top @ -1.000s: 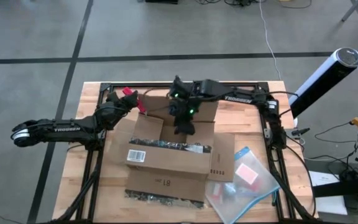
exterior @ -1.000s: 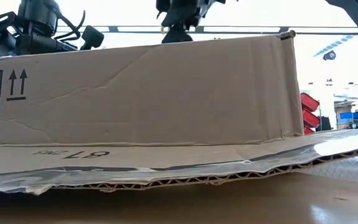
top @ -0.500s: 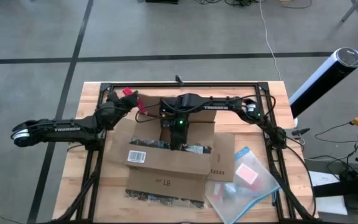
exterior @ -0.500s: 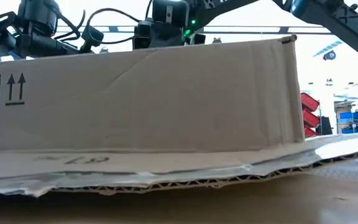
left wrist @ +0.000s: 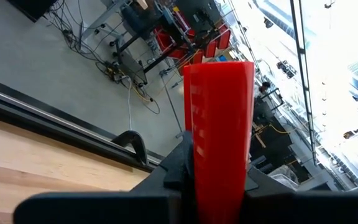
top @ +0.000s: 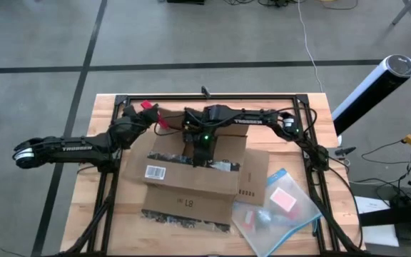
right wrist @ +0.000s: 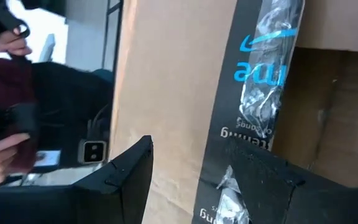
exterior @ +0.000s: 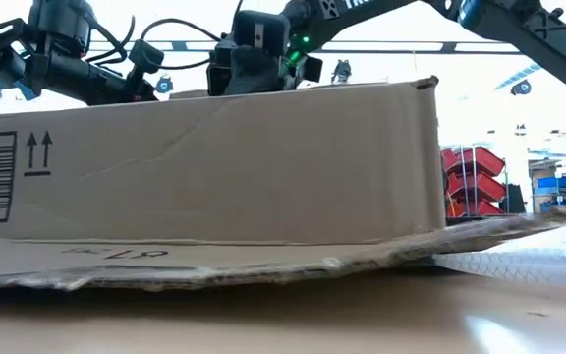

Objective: Unpack boxes
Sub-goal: Break down the box using the red cutter

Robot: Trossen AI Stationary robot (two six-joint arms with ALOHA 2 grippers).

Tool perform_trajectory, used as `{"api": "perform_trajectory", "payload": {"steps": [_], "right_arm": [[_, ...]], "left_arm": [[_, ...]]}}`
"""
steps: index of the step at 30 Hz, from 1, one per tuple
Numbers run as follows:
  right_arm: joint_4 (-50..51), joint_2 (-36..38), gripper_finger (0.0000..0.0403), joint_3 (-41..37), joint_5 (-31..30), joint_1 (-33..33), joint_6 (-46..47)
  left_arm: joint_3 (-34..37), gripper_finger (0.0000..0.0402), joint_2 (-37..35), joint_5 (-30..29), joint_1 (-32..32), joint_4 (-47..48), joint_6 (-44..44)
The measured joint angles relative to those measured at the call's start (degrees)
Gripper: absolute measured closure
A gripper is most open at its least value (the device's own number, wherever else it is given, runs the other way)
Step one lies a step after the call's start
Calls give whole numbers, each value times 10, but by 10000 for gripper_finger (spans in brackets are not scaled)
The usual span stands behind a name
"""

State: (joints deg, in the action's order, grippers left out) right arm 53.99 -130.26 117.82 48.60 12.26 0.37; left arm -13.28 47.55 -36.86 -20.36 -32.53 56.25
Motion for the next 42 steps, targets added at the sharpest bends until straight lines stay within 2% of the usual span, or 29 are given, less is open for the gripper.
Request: {"api": "perform_trajectory", "payload": {"steps": [6, 12, 29, 36, 42], "right_arm": [[-5, 2, 208, 0, -10, 14, 12], [-6, 2, 208, 0, -52, 21, 12], [-3, 0, 208, -2, -38, 9, 12], [-1, -2, 208, -2, -115, 11, 5], [3, -2, 208, -2, -58, 9, 18]], "left_arm": [[0, 373, 0, 0, 0, 0, 0], [0, 373, 0, 0, 0, 0, 0], [0, 373, 0, 0, 0, 1, 0], [0, 373, 0, 0, 0, 0, 3], [0, 373, 0, 0, 0, 0, 3]]}}
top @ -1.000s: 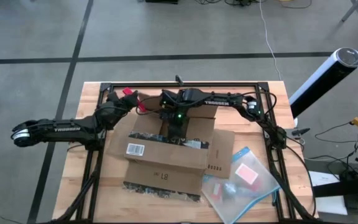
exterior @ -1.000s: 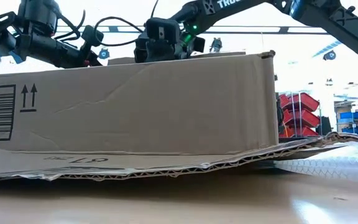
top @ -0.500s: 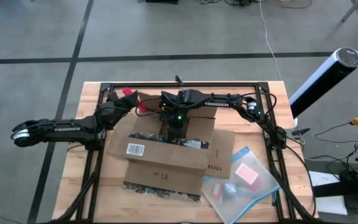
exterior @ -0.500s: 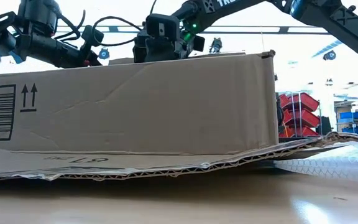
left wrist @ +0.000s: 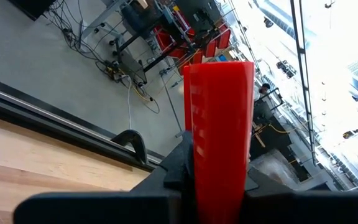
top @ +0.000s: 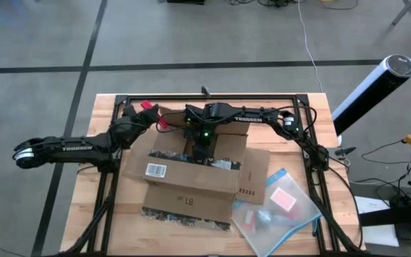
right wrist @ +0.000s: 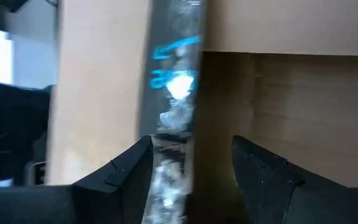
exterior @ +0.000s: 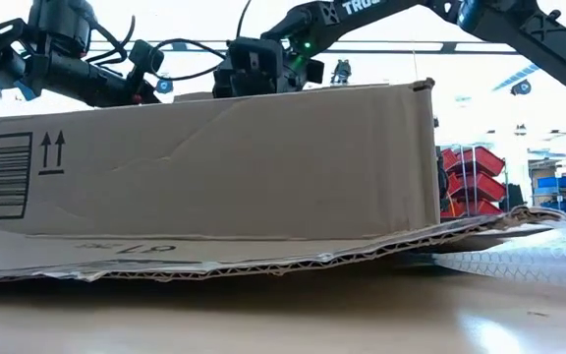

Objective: Unpack boxes
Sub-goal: Break down the box using the red cutter

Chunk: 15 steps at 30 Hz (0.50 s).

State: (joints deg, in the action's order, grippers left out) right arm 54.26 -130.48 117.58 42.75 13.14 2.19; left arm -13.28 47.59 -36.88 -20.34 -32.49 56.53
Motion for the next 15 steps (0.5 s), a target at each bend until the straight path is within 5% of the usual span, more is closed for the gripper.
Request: {"api": "perform_trajectory", "payload": {"steps": [15], "right_arm": [[23, 0, 209, -5, 57, -44, -33]], "left_arm": [[0, 373, 0, 0, 0, 0, 1]]}}
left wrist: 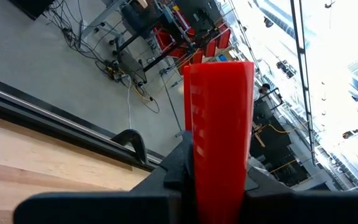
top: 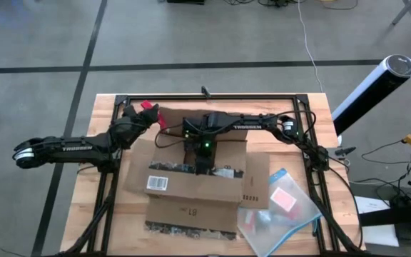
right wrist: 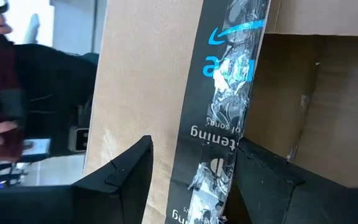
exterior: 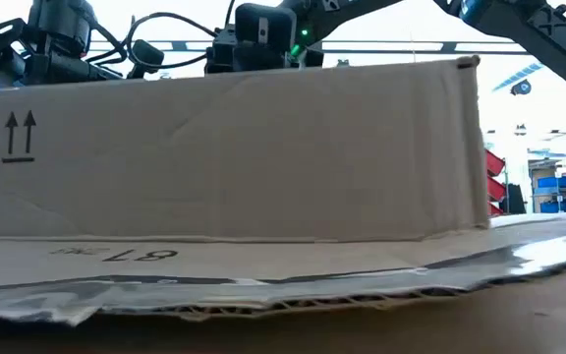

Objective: Unpack boxes
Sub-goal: Break down the box using the red cutter

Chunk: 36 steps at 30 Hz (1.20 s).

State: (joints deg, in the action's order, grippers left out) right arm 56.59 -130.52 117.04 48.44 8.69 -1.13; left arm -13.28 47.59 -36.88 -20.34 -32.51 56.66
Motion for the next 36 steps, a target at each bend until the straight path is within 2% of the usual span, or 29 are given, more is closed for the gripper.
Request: {"api": "perform_trajectory", "payload": {"steps": [3, 5, 11, 12, 19, 22, 25, 29, 36], "right_arm": [[0, 0, 223, -2, 1, -3, -15], [0, 0, 250, -2, 9, -5, -22], [0, 0, 378, -4, 30, -7, -40], [0, 0, 390, -4, 30, -7, -46], [1, 0, 401, -4, 25, -6, -59], [5, 1, 402, -4, 3, -1, -61], [10, 4, 403, -4, -5, 10, -60], [37, 9, 403, -4, -23, 23, -74], [85, 31, 403, -4, -57, 49, -107]], "left_arm": [[0, 373, 0, 0, 0, 0, 0], [0, 373, 0, 0, 0, -3, 0], [0, 373, 0, 0, 0, -8, 0], [0, 373, 0, 0, 0, -8, 0], [0, 373, 0, 0, 0, -11, 4], [0, 373, -2, 4, 0, -23, 49], [0, 373, -9, 37, 0, -31, 87], [0, 373, -23, 58, 7, -29, 90], [0, 373, -41, 51, 8, 54, 124]]}}
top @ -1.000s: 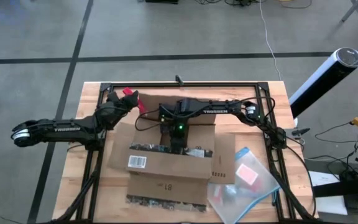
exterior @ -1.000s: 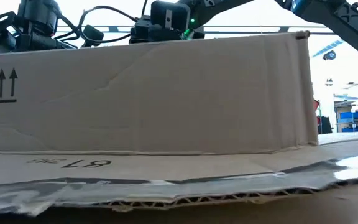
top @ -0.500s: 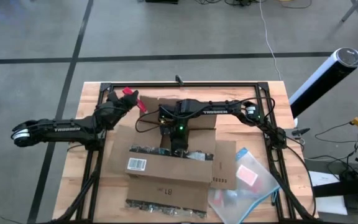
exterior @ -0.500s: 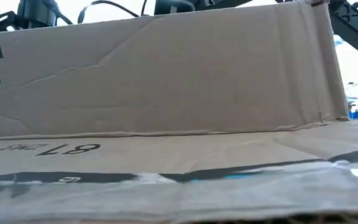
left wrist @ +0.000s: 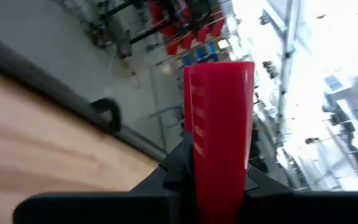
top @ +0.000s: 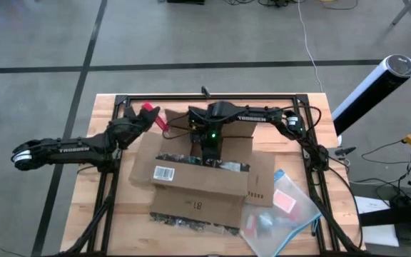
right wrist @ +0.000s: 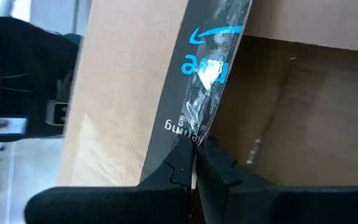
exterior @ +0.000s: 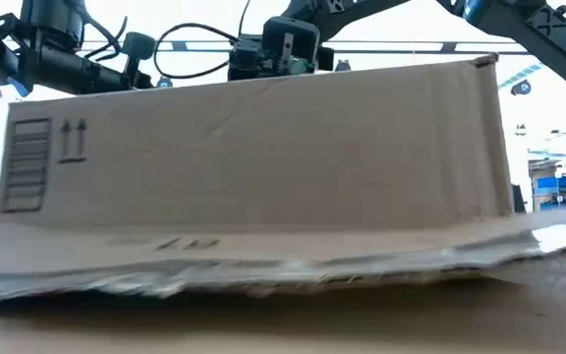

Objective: Unpack boxes
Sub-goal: Break down the box using the red cutter

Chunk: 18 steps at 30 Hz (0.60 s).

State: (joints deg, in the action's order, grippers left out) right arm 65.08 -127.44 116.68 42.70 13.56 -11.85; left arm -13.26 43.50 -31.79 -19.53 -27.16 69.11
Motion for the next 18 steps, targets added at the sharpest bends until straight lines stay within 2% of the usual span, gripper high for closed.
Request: {"api": "perform_trajectory", "payload": {"steps": [11, 18], "right_arm": [[12, 22, 403, 2, -9, 43, -3], [4, 10, 401, 1, 0, 48, 34]], "left_arm": [[0, 373, -1, 14, 0, 81, 33], [0, 373, 0, 15, 0, 85, 24]]}}
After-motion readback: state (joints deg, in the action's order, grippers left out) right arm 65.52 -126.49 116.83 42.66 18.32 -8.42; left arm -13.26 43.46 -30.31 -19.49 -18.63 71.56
